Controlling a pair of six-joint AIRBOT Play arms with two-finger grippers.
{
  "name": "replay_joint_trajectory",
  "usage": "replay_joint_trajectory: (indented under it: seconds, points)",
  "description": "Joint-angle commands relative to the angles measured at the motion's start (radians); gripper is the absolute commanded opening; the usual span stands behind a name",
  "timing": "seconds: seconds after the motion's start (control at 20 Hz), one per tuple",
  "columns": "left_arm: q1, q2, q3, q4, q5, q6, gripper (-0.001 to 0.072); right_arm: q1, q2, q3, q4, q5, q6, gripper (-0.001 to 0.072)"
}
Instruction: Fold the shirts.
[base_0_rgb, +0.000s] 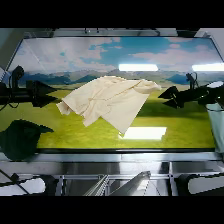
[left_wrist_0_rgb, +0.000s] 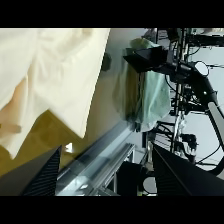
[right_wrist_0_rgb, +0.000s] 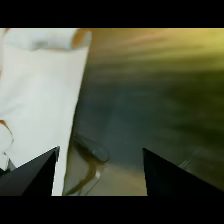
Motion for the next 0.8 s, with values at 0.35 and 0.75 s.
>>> replay_joint_trajectory:
  seconds: [0.35, 0.75]
  points:
    - [0.006, 0.106, -0.356, 0.019, -0.106, 0.035, 0.0601, 0.101, -0.139, 0.055, 0.241, -0.232, 0.033, 0.0585]
    - [-0.016, 0.106, -0.465, 0.032, -0.253, 0.035, 0.0601, 0.209, -0.274, 0.259, 0.244, -0.312, 0.138, 0.0489]
